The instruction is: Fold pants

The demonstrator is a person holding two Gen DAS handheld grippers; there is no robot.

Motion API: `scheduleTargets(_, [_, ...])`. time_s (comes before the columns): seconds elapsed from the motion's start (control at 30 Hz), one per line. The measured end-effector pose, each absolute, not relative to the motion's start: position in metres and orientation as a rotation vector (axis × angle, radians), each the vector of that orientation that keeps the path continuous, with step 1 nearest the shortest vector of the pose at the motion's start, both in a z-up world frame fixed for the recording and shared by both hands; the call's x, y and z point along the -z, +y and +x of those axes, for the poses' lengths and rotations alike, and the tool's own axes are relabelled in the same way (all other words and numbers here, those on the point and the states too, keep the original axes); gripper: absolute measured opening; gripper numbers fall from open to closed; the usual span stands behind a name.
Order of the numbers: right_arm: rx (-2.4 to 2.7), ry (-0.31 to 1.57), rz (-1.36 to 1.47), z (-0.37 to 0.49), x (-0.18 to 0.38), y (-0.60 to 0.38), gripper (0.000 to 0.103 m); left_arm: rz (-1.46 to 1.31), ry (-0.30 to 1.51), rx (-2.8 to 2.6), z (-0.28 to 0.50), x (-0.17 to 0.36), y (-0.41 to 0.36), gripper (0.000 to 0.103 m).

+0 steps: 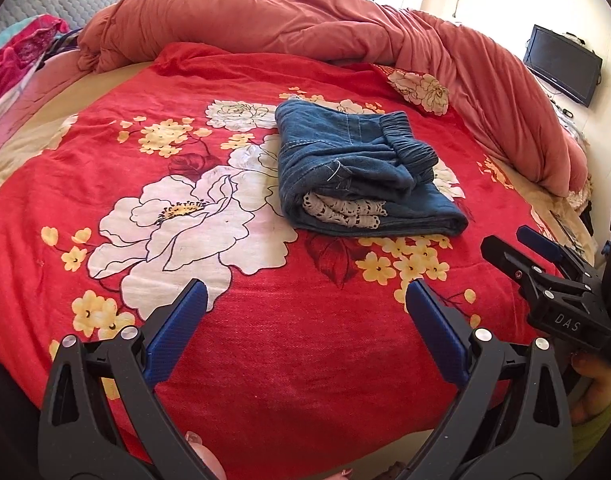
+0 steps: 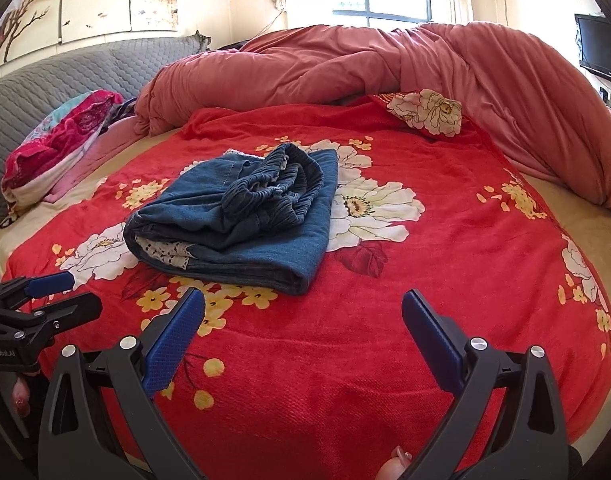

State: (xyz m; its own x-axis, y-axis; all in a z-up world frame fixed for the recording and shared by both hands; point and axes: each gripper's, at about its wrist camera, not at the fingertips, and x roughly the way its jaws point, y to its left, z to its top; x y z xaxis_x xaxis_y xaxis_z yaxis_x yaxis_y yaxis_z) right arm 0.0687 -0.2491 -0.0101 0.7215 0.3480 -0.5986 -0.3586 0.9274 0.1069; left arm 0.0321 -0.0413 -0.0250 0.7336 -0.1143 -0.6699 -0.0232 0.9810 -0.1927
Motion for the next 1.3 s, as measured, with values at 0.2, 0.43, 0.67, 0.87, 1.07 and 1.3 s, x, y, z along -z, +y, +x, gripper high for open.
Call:
scheduleTargets(0.2, [-0.393, 0.666, -0.014, 0.071, 0.0131, -0.2491, 0.098, -0.186, 0.749, 0.047, 0.0339, 0.0256, -0.0418, 0.093])
scheduleTargets(0.43, [-0.389, 0.679, -0.011, 0.0738, 0.016, -0.2496, 0.098, -0.178, 0.752, 0.037, 0.0339, 0.0256, -0.0425, 0.093])
scheduleTargets(0.67, [-0.388, 0.684, -0.01, 0.0761, 0.0184, -0.25, 0.098, -0.179, 0.76, 0.028, 0.0347, 0.0269, -0.0406, 0.093])
scheduleTargets(0.87, [-0.388, 0.691, -0.012, 0.0771, 0.0193, -0.25, 0.098, -0.18, 0.76, 0.027, 0.0345, 0.0269, -0.0395, 0.093])
scheduleTargets(1.07, [-0.383, 0.69, -0.011, 0.0773, 0.0199, -0.2502, 0.098, -0.181, 0.76, 0.023, 0.0343, 0.0259, -0.0389, 0.093])
scheduleTargets(1.3, [-0.385, 0.691, -0.011, 0.0776, 0.0198, -0.2507, 0.098, -0.184, 0.762, 0.02, 0.0344, 0.0247, -0.0377, 0.093])
